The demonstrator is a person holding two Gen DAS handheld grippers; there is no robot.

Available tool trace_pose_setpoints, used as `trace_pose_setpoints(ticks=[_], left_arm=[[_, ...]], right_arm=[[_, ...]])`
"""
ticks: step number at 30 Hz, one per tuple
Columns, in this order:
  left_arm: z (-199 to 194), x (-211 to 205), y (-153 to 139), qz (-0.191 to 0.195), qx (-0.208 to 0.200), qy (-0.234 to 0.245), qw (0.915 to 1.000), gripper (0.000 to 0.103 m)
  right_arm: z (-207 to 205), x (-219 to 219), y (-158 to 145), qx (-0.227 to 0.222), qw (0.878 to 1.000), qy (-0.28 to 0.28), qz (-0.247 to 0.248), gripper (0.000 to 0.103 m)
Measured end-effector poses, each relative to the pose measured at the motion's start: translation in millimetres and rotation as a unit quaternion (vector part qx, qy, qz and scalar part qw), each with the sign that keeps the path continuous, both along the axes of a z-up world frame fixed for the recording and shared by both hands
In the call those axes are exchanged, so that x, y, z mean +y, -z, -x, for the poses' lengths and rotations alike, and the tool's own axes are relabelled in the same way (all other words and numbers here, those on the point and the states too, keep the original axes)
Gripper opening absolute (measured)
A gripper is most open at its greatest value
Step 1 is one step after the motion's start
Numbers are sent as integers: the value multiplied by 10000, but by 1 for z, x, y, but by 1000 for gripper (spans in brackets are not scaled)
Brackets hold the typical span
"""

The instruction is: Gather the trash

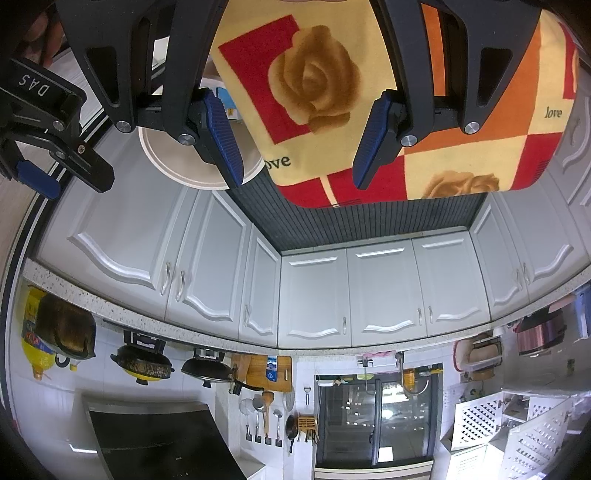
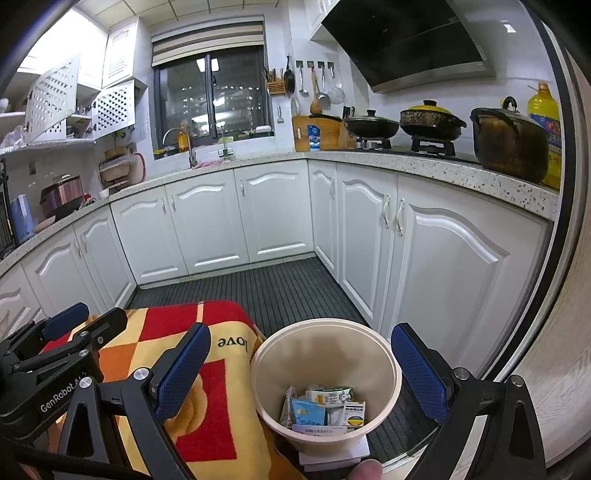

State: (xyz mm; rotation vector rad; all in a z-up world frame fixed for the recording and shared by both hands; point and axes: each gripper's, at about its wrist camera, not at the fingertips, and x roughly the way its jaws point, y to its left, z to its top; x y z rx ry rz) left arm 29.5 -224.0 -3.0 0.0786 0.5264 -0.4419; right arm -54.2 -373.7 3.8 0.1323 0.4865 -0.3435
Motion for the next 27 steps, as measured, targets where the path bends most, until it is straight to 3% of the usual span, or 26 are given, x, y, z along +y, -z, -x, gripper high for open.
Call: trace_pose_setpoints(ticks=[27], left_arm=[[-7,-11,12,-165,-11,92,9998,60]], right_arm=[[-10,-13,11,205,9997,49,-112,97]])
